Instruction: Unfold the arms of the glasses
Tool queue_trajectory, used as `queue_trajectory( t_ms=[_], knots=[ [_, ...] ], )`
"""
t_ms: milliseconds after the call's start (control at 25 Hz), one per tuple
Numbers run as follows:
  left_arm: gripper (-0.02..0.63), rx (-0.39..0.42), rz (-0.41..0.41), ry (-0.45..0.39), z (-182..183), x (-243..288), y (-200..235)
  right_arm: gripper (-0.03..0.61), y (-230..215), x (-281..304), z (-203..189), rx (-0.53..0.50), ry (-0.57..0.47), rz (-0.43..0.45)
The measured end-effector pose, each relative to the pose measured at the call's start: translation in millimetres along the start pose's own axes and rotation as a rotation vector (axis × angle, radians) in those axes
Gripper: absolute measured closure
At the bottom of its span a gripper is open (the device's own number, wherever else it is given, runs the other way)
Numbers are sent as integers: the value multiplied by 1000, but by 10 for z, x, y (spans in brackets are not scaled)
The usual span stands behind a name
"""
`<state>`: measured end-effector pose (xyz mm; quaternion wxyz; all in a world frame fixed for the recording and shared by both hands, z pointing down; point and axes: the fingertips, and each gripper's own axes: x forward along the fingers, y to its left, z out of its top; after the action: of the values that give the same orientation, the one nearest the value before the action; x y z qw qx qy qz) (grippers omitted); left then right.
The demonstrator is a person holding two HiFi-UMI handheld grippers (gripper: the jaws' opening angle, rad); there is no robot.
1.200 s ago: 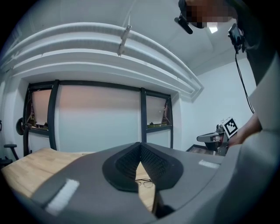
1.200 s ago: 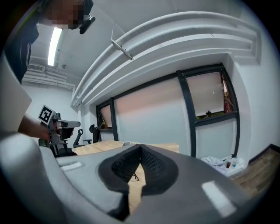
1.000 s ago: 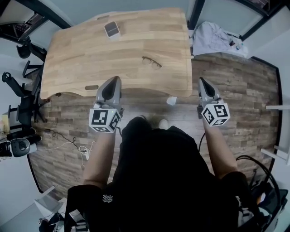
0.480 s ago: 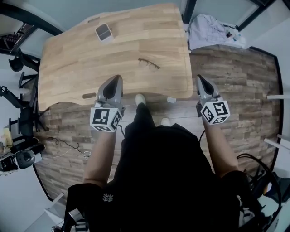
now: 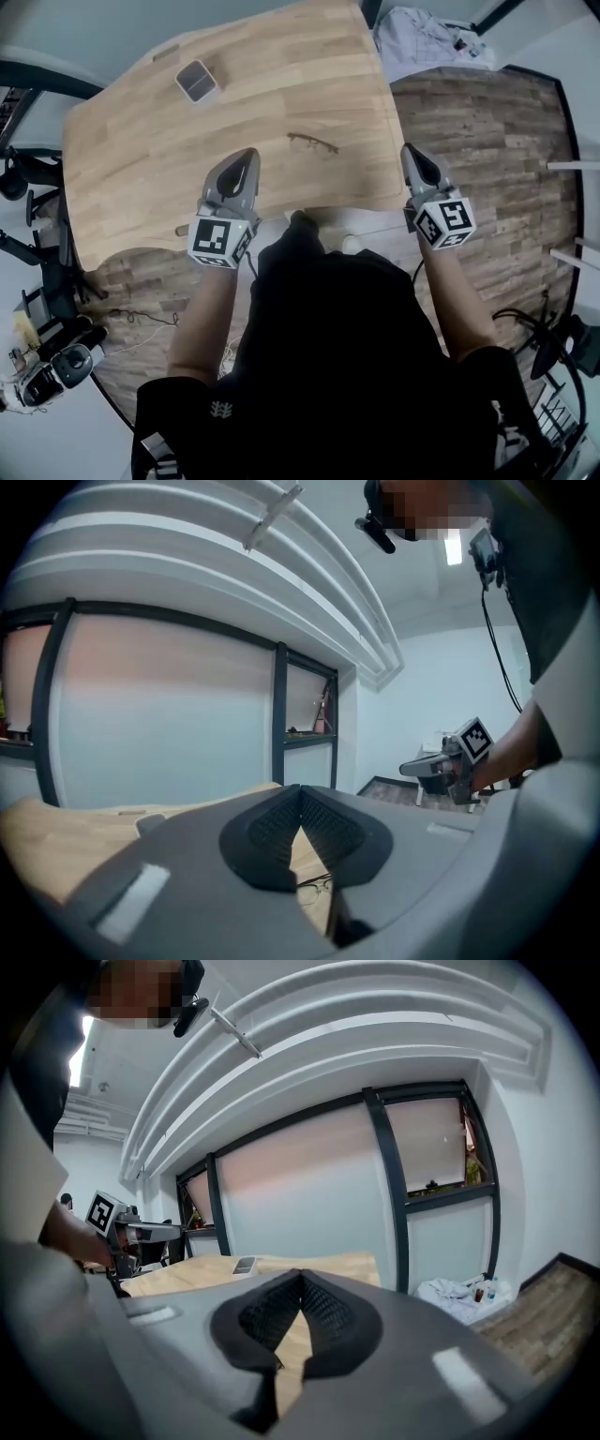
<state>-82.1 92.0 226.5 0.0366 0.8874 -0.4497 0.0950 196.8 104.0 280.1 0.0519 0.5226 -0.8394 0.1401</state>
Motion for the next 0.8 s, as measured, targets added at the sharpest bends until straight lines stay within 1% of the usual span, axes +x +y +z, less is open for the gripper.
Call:
queue_trajectory(
  t_ms=[160, 360, 480, 560, 680, 800],
  knots=[
    [612, 31, -87, 4, -46, 221, 229, 581, 135, 359, 74, -1, 6, -42],
    [611, 36, -193, 3, -151, 457, 491, 581, 311, 748, 171, -26, 6, -85],
    [600, 23, -235, -1, -244, 590, 646, 580, 350, 918, 138, -17, 19, -125],
    [588, 3, -256, 11, -330, 647, 730, 580, 382, 994, 90, -8, 30, -148],
    [578, -6, -288, 23, -397, 741, 735, 581, 387, 1063, 65, -1, 37, -172],
    [570, -2, -335, 16, -455, 829, 576, 580, 348, 1096, 32, -20, 46, -178]
  ],
)
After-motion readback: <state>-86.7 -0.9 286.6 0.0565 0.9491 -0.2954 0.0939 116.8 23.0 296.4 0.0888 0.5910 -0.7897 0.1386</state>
